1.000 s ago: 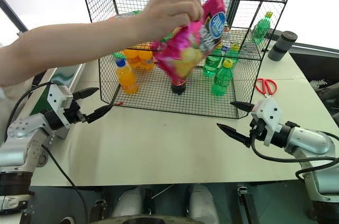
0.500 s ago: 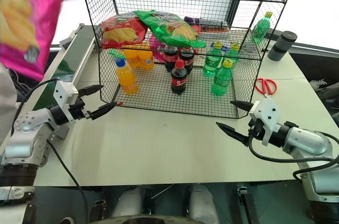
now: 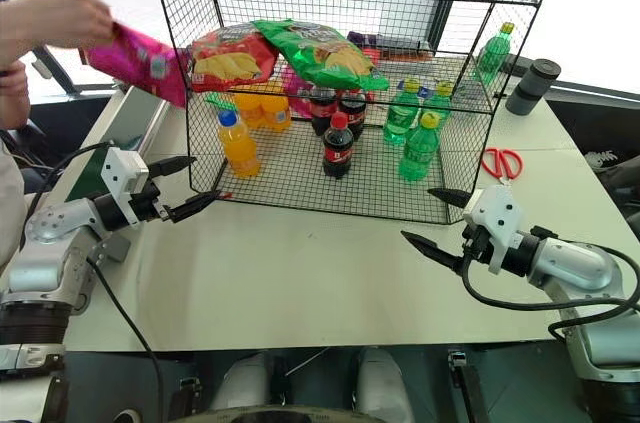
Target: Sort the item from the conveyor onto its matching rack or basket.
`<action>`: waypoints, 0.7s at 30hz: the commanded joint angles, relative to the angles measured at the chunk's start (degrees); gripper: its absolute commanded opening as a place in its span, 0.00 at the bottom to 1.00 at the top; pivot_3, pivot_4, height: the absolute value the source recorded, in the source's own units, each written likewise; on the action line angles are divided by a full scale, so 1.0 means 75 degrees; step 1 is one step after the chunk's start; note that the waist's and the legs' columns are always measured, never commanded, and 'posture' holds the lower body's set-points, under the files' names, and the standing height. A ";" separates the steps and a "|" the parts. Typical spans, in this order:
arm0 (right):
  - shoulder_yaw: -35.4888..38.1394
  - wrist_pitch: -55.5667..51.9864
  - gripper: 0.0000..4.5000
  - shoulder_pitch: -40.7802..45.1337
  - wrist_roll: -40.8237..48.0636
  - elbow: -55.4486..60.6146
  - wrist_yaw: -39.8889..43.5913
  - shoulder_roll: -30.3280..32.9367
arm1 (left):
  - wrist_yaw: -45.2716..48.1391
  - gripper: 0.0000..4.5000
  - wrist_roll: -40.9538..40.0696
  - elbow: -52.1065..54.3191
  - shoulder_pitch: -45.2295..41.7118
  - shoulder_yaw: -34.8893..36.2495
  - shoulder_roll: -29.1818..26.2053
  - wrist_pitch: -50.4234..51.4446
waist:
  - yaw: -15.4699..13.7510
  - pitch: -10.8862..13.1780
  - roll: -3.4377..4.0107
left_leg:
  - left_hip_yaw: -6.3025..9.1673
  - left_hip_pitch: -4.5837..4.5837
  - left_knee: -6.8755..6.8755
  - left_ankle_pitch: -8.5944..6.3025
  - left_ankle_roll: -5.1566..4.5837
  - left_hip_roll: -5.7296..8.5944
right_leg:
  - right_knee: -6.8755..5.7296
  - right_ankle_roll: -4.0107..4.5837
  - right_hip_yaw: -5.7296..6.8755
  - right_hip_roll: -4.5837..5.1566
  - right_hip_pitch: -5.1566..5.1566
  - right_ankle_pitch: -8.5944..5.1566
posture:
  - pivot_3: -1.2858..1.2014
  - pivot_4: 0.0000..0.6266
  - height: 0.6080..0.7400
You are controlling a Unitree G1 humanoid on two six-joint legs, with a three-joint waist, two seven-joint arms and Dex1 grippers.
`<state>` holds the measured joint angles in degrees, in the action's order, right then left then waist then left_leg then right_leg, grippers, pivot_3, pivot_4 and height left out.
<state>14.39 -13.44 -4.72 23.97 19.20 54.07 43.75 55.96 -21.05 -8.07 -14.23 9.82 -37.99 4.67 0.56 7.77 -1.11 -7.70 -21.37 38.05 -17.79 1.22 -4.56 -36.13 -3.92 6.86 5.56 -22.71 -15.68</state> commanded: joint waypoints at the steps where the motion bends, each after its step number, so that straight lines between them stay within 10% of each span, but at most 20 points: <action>1: 0.0019 0.0113 0.99 0.0145 0.0052 -0.0088 0.0113 0.0061 | -0.0119 1.00 -0.0032 0.0425 0.0229 0.0112 0.0004 -0.0014 | 0.0003 0.0000 0.0000 | -0.0001 -0.0001 0.0000 0.0000 0.0000 0.0000 | 0.0001 0.0000 -0.0001 0.0000 0.0000 0.0000 | 0.52 0.24 0.90; 21: -0.0440 -0.0024 0.99 0.0649 0.0190 -0.0218 0.0438 -0.0022 | -0.0422 1.00 -0.1200 0.1292 0.1101 0.0903 -0.0173 0.1583 | -0.0004 -0.0001 -0.0002 | 0.0000 0.0001 0.0000 0.0000 0.0000 -0.0004 | -0.0002 0.0001 0.0000 0.0002 0.0001 0.0000 | 0.52 0.24 0.90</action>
<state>10.40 -13.79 -0.74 24.10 16.45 57.16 43.62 52.86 -28.24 -0.34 -5.68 14.55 -38.29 15.46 0.53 7.76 -1.12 -7.69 -21.36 38.06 -17.79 1.22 -4.59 -36.14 -3.92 6.86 5.58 -22.70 -15.68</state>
